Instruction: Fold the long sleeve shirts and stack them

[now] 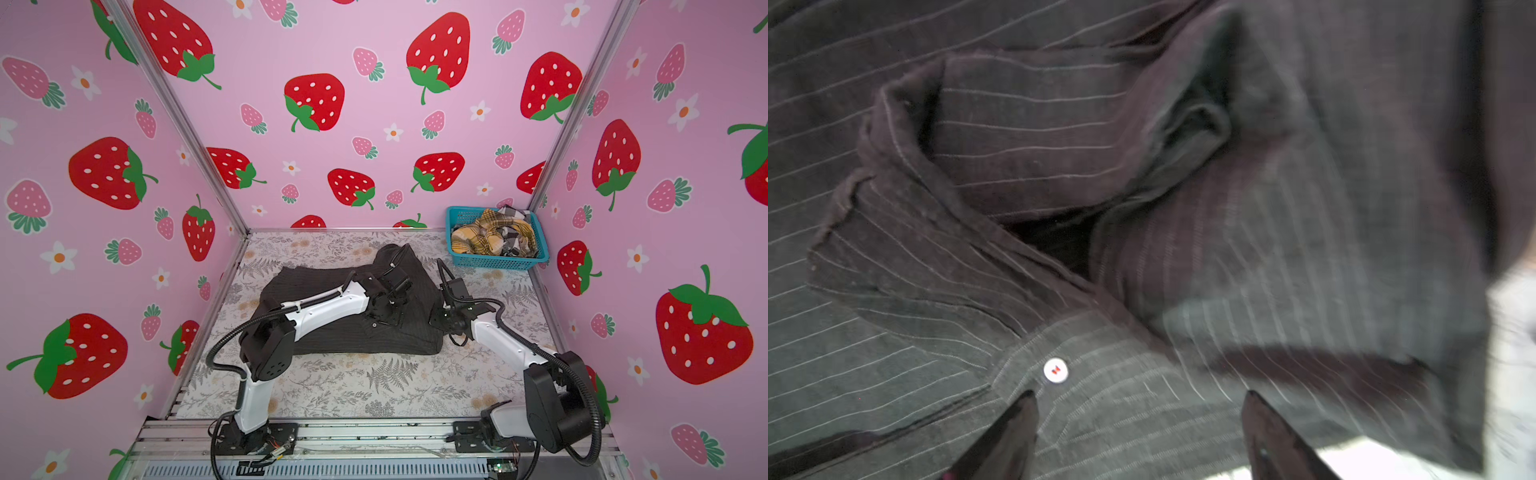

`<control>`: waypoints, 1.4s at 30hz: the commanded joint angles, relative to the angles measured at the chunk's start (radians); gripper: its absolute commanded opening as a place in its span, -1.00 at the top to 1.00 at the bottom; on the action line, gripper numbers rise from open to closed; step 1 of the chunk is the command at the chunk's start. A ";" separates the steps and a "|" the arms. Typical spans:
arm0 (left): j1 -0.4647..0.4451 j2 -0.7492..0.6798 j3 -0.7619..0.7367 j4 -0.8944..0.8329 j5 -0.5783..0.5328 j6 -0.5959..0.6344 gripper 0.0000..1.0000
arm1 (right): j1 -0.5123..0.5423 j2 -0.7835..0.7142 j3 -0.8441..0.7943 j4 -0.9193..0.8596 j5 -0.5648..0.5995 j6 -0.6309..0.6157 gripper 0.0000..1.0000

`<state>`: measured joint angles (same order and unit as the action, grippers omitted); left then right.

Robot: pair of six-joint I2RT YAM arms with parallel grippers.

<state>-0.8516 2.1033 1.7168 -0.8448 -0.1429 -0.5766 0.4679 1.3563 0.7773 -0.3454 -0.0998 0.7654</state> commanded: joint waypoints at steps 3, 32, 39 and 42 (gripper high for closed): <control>0.009 0.075 0.093 -0.110 -0.109 -0.050 -0.30 | -0.009 -0.014 -0.025 0.008 -0.026 0.002 0.41; -0.001 0.188 0.153 -0.128 -0.042 -0.134 0.36 | -0.044 -0.011 -0.036 0.043 -0.054 -0.025 0.57; -0.004 0.063 0.159 -0.212 -0.224 -0.074 0.68 | -0.047 -0.015 0.001 0.023 -0.056 -0.035 0.57; -0.002 -0.028 0.126 -0.227 -0.295 -0.023 1.00 | -0.048 -0.019 0.024 0.019 -0.048 -0.042 0.57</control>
<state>-0.8532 2.1994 1.8454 -1.0019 -0.2951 -0.6502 0.4271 1.3563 0.7582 -0.3080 -0.1581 0.7345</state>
